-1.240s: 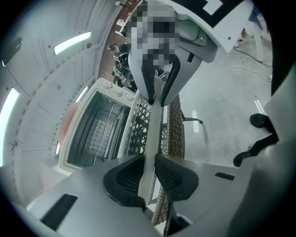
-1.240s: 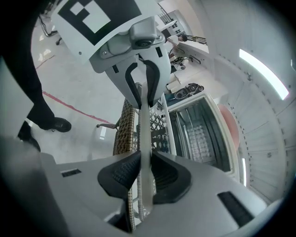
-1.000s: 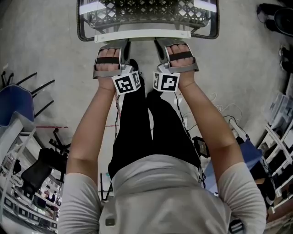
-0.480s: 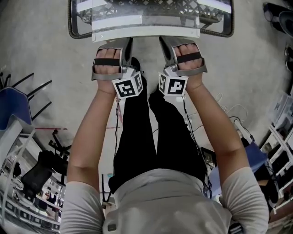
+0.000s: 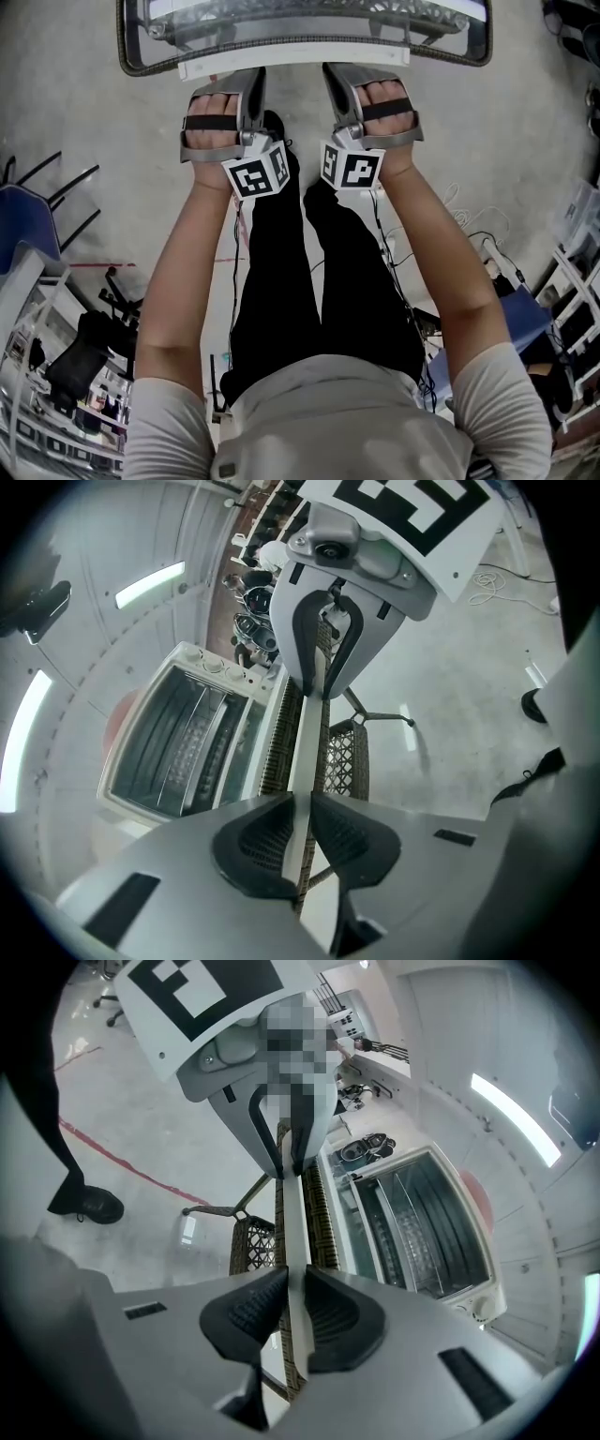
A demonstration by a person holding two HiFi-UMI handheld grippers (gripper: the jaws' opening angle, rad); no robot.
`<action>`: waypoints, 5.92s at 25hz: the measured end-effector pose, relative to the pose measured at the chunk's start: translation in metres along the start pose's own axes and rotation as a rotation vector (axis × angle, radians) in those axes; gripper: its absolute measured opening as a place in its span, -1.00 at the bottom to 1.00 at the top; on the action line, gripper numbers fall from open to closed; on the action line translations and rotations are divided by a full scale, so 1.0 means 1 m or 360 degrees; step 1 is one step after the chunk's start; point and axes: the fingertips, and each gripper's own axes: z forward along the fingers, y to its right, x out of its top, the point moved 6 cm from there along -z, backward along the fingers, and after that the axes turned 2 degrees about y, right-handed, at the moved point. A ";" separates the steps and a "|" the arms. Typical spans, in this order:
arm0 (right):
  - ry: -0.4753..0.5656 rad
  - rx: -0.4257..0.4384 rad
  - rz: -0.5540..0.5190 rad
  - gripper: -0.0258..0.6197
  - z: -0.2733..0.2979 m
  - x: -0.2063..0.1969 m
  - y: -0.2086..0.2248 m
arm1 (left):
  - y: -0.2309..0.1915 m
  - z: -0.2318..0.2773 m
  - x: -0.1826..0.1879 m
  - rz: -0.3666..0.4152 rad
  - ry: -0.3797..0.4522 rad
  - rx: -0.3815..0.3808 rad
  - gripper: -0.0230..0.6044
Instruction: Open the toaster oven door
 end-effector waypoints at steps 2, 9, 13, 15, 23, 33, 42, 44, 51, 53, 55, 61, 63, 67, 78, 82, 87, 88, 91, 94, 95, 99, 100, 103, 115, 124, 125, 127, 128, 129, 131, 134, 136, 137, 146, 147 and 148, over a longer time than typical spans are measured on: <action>-0.0002 0.0001 0.0010 -0.72 0.000 0.001 -0.001 | 0.001 0.000 0.000 -0.0008 0.0001 0.0000 -0.69; -0.0035 0.0067 0.0103 -0.71 -0.003 0.001 0.001 | 0.001 -0.002 0.002 -0.0088 -0.0019 -0.0062 -0.69; -0.0052 0.0134 0.0173 -0.74 -0.008 -0.001 0.004 | -0.004 -0.007 0.004 -0.0175 -0.0021 -0.0101 -0.69; -0.0065 0.0168 0.0221 -0.74 -0.013 -0.003 0.004 | -0.006 -0.012 0.008 -0.0217 -0.0011 -0.0118 -0.69; -0.0061 0.0259 0.0587 -0.81 -0.037 0.003 0.037 | -0.040 -0.038 0.018 -0.0494 0.0028 -0.0106 -0.75; 0.0043 0.0327 0.1120 -0.86 -0.102 0.023 0.115 | -0.110 -0.095 0.054 -0.0815 0.0074 -0.0094 -0.87; 0.0298 0.0386 0.1375 -0.86 -0.171 0.064 0.217 | -0.203 -0.171 0.083 -0.1188 0.0236 -0.0098 -0.88; 0.0378 0.0400 0.1427 -0.86 -0.194 0.069 0.234 | -0.218 -0.189 0.097 -0.1308 0.0281 -0.0116 -0.88; 0.0588 0.0312 0.1537 -0.86 -0.252 0.079 0.303 | -0.276 -0.236 0.129 -0.1446 0.0405 -0.0027 -0.88; 0.0612 0.0285 0.1526 -0.86 -0.267 0.080 0.319 | -0.290 -0.247 0.140 -0.1460 0.0442 0.0005 -0.88; 0.0614 0.0273 0.1591 -0.86 -0.281 0.082 0.328 | -0.301 -0.262 0.147 -0.1494 0.0479 0.0014 -0.88; 0.0646 0.0213 0.1725 -0.86 -0.315 0.079 0.358 | -0.334 -0.289 0.156 -0.1621 0.0560 0.0000 -0.88; 0.0674 0.0194 0.1734 -0.86 -0.328 0.079 0.368 | -0.341 -0.299 0.160 -0.1644 0.0594 0.0000 -0.88; 0.0709 0.0160 0.1716 -0.86 -0.344 0.077 0.381 | -0.355 -0.316 0.170 -0.1647 0.0703 0.0013 -0.88; 0.0850 0.0128 0.1668 -0.86 -0.386 0.064 0.393 | -0.358 -0.356 0.200 -0.1670 0.0680 0.0109 -0.88; 0.0858 0.0155 0.1744 -0.86 -0.398 0.062 0.390 | -0.355 -0.367 0.206 -0.1668 0.0668 0.0104 -0.88; 0.0902 0.0173 0.1683 -0.86 -0.403 0.063 0.386 | -0.353 -0.381 0.199 -0.1696 0.0634 0.0137 -0.88; 0.0907 0.0172 0.1678 -0.86 -0.404 0.063 0.384 | -0.353 -0.383 0.198 -0.1713 0.0627 0.0138 -0.88; 0.0910 0.0165 0.1672 -0.86 -0.409 0.066 0.382 | -0.354 -0.390 0.195 -0.1726 0.0621 0.0130 -0.88; 0.0903 0.0164 0.1676 -0.86 -0.416 0.071 0.377 | -0.352 -0.398 0.191 -0.1716 0.0638 0.0121 -0.88; 0.0899 0.0160 0.1672 -0.86 -0.418 0.073 0.374 | -0.350 -0.400 0.190 -0.1713 0.0646 0.0115 -0.88; 0.0852 0.0155 0.1705 -0.86 -0.429 0.084 0.364 | -0.344 -0.414 0.183 -0.1673 0.0673 0.0070 -0.88; 0.0840 0.0155 0.1727 -0.86 -0.432 0.087 0.362 | -0.344 -0.418 0.180 -0.1668 0.0685 0.0056 -0.88; 0.0849 0.0152 0.1777 -0.86 -0.446 0.108 0.359 | -0.345 -0.436 0.168 -0.1692 0.0720 0.0022 -0.88; 0.0820 0.0087 0.1718 -0.86 -0.486 0.189 0.315 | -0.323 -0.514 0.112 -0.1708 0.0827 -0.0086 -0.88; 0.0738 0.0079 0.1770 -0.87 -0.517 0.256 0.282 | -0.308 -0.567 0.073 -0.1705 0.0925 -0.0166 -0.88; 0.0733 0.0081 0.1772 -0.87 -0.521 0.262 0.277 | -0.306 -0.573 0.070 -0.1717 0.0934 -0.0176 -0.88; 0.0728 0.0083 0.1782 -0.86 -0.528 0.274 0.267 | -0.304 -0.585 0.065 -0.1742 0.0951 -0.0188 -0.88; 0.0726 0.0081 0.1788 -0.86 -0.532 0.280 0.263 | -0.303 -0.592 0.062 -0.1748 0.0963 -0.0193 -0.88; 0.0724 0.0078 0.1791 -0.87 -0.535 0.286 0.260 | -0.302 -0.597 0.059 -0.1752 0.0977 -0.0197 -0.88; 0.0724 0.0067 0.1782 -0.87 -0.541 0.296 0.254 | -0.300 -0.606 0.052 -0.1760 0.0997 -0.0204 -0.88; 0.0721 0.0061 0.1777 -0.86 -0.550 0.308 0.243 | -0.292 -0.617 0.043 -0.1764 0.1003 -0.0219 -0.88; 0.0708 0.0061 0.1778 -0.86 -0.556 0.314 0.236 | -0.286 -0.624 0.041 -0.1763 0.1007 -0.0227 -0.88; 0.0704 0.0059 0.1778 -0.86 -0.560 0.317 0.233 | -0.283 -0.627 0.039 -0.1766 0.1008 -0.0230 -0.88; 0.0716 0.0011 0.1784 -0.87 -0.570 0.315 0.209 | -0.270 -0.639 0.031 -0.1813 0.1023 -0.0227 -0.88; 0.0734 0.0001 0.1758 -0.86 -0.570 0.313 0.208 | -0.269 -0.639 0.032 -0.1816 0.1025 -0.0229 -0.88; 0.0748 -0.0006 0.1737 -0.86 -0.572 0.311 0.209 | -0.268 -0.640 0.034 -0.1817 0.1028 -0.0231 -0.88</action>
